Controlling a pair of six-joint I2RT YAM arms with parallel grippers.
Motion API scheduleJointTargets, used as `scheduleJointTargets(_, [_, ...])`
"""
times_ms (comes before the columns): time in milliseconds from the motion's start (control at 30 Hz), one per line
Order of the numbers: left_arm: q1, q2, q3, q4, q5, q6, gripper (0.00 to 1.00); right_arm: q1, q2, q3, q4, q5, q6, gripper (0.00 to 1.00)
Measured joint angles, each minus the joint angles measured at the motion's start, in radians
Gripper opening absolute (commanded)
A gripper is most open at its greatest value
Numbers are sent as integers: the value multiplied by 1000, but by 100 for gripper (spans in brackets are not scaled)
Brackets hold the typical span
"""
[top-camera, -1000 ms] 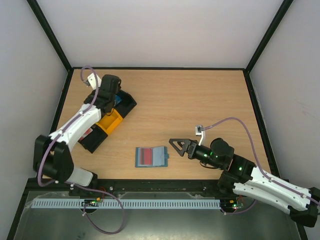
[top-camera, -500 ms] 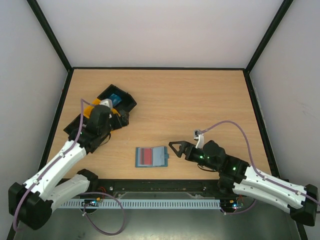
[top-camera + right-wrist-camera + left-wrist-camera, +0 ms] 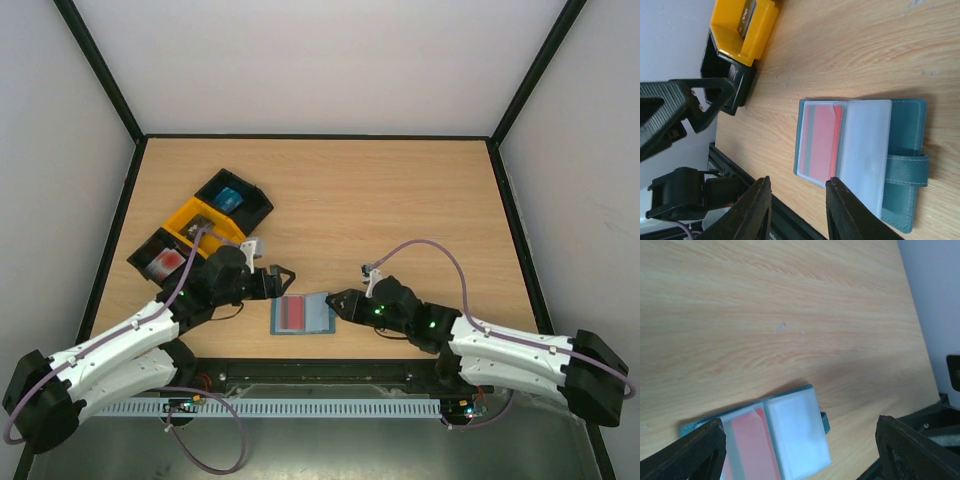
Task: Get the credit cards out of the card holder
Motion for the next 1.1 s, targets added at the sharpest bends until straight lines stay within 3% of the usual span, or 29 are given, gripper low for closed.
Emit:
scheduleJointTargets(433, [-9, -76, -221, 184, 114, -102, 96, 6, 296, 13, 214, -64, 24, 27])
scheduleJointTargets(1100, [-2, -205, -267, 115, 51, -220, 97, 106, 670, 187, 278, 1, -44, 23])
